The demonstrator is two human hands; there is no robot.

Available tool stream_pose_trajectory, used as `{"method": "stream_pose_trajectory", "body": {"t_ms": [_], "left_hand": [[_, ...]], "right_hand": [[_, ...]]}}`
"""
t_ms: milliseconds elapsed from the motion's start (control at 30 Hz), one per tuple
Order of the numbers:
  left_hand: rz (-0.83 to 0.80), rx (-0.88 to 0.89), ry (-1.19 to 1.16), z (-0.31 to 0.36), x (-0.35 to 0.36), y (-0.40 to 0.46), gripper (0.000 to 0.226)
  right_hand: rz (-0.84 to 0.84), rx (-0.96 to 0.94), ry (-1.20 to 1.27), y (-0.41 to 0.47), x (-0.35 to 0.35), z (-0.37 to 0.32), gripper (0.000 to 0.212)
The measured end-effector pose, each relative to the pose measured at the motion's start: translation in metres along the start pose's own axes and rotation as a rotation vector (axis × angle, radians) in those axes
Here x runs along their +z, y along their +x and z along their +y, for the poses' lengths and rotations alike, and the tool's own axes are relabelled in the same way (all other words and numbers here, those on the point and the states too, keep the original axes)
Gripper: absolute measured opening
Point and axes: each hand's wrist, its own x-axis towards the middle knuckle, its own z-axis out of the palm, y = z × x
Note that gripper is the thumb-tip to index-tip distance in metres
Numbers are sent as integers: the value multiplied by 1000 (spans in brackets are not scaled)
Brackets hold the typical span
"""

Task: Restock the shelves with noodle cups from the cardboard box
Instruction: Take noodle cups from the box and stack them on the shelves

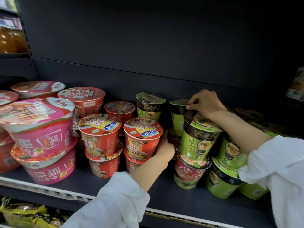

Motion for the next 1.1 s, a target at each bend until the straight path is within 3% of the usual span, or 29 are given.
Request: {"method": "stream_pose_trajectory", "body": {"t_ms": [100,267,467,667,900,1100], "left_hand": [[-29,12,53,3,1,-1,59],[-25,87,69,-6,1,-17,58],[17,69,68,2,2,-5,67],[-33,-33,-26,9,3,4,56],[-40,-36,-115,-3,1,-6,65],[-42,55,-38,6,-4,-11,67]], "right_hand": [[-107,37,-22,2,-7,2,18],[-149,71,-4,5,-6,3,41],[-251,118,-109,4,-9,-3,48],[-204,148,-47,4,-7,-5,51],[-119,184,55,2,-2,-4,55],[-231,154,-44,7,-7,-3,49]]}}
